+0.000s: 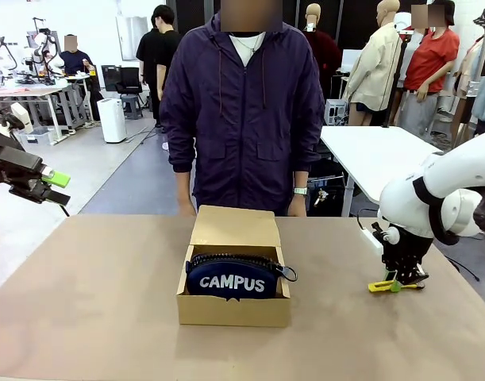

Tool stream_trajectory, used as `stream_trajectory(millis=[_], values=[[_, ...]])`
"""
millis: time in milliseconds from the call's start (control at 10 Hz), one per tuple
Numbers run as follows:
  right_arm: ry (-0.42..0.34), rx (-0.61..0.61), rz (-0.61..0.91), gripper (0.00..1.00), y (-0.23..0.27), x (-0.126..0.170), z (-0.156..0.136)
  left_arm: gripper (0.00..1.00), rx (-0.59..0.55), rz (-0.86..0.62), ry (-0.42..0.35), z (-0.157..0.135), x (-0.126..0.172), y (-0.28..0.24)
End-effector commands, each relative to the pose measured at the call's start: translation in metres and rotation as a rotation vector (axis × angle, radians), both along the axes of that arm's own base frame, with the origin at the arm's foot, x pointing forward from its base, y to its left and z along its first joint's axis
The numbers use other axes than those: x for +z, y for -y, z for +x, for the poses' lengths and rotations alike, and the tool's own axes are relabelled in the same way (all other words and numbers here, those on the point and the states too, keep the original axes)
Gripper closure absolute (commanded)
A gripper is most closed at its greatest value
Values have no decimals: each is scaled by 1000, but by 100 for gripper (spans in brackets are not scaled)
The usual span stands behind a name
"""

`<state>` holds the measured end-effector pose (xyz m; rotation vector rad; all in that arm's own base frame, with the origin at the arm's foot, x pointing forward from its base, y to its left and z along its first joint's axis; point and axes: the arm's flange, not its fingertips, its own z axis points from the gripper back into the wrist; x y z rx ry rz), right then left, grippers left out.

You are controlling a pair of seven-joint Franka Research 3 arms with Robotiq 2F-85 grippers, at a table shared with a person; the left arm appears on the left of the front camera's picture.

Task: Pack the items into the box.
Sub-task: Pick up the item indicated by the person and place it inside the Mailer Box.

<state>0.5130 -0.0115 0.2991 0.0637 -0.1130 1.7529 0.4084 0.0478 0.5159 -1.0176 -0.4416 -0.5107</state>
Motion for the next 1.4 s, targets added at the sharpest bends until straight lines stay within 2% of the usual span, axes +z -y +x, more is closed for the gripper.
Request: stream_trajectory(millis=[0, 300, 400, 700, 900, 1000, 1100, 1300], values=[[-31, 36, 45, 100, 5, 4, 1, 0, -11, 2, 1, -2, 2, -2], [-36, 12, 12, 100, 2, 4, -2, 0, -11, 2, 1, -2, 2, -2], [-26, -17, 14, 100, -3, 22, -7, 0, -11, 2, 1, -2, 2, -2], [-56, -121, -21, 100, -28, 108, -23, 0, -11, 2, 1, -2, 2, -2], [-73, -182, -43, 100, -41, 143, -38, 0, -11, 2, 1, -2, 2, -2], [-62, -227, -35, 100, -40, 149, -44, 0, -11, 2, 1, -2, 2, -2], [-45, -149, -21, 100, -32, 133, -37, 0, -11, 2, 1, -2, 2, -2], [-45, -149, -21, 100, -32, 133, -37, 0, -11, 2, 1, -2, 2, -2]])
